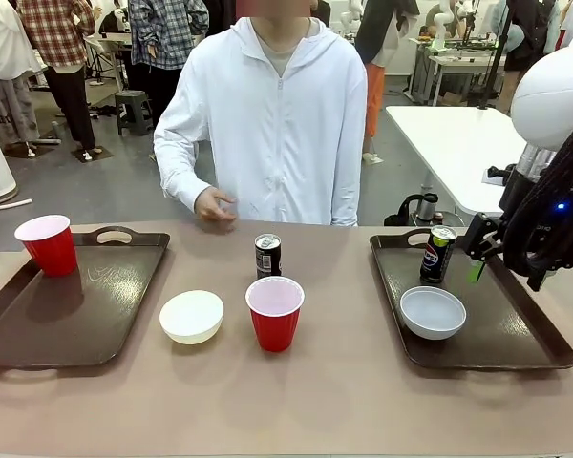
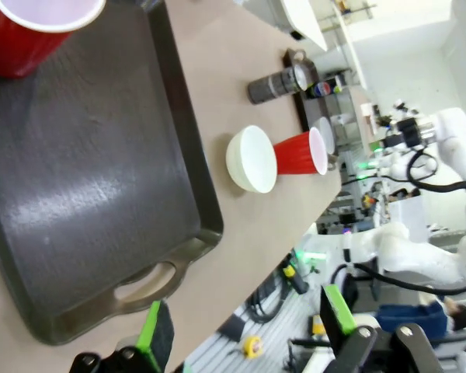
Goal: Prepare tableware on both trays.
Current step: Pick up a Picnic Bowl from the table and place it on a Handle tray.
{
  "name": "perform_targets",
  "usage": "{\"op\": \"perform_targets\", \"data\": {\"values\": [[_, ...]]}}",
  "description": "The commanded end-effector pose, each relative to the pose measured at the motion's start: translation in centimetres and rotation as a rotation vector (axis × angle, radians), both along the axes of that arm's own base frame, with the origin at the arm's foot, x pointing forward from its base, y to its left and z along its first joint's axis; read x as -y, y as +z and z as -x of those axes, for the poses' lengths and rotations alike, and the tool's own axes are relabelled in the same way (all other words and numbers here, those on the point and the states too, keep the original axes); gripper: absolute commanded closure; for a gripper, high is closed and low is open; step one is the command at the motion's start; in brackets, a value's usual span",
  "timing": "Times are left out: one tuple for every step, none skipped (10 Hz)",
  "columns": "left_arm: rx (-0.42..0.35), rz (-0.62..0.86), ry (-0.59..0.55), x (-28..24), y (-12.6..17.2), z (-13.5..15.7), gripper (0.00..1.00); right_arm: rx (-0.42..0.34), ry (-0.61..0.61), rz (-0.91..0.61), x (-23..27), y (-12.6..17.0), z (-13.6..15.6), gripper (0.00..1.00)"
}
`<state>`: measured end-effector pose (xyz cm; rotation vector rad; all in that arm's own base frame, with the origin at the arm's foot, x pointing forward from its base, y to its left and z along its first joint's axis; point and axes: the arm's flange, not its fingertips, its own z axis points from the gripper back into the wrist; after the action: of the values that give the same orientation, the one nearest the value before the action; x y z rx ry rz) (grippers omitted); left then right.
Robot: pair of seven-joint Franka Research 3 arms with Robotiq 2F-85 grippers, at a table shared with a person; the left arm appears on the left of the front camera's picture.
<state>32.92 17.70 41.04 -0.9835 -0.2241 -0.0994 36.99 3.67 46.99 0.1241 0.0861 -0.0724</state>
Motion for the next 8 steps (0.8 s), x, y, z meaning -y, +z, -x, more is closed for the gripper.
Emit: {"op": "perform_targets", "data": {"values": [[0.036,-0.199,0.000,2.0,4.3,1.1,0.00,0.078,0.010,-0.120,4.3,2.0,1.1,0.00],[0.051,-0.287,-0.046,3.3,6.0,0.2,0.00,0.074,0.001,-0.142,6.4,2.0,0.5,0.00],[0.046,-0.403,-0.064,5.2,7.3,-0.2,0.00,0.063,0.020,-0.212,8.8,1.7,-0.1,0.00],[0.037,-0.510,-0.090,7.6,8.1,-0.6,0.00,0.065,0.057,-0.314,10.9,1.1,-0.5,0.00],[0.020,-0.615,-0.107,10.2,8.6,-1.0,0.00,0.069,0.085,-0.416,13.1,0.4,-0.7,0.00],[0.009,-0.705,-0.128,12.9,9.0,-1.7,0.00,0.085,0.101,-0.514,15.2,0.0,-0.7,0.00],[0.002,-0.797,-0.130,15.8,9.4,-2.6,0.00,0.116,0.109,-0.606,17.3,-0.4,-0.1,0.00],[-0.003,-0.861,-0.122,18.3,10.0,-3.6,0.00,0.149,0.125,-0.666,18.8,-0.7,0.6,0.00]]}}
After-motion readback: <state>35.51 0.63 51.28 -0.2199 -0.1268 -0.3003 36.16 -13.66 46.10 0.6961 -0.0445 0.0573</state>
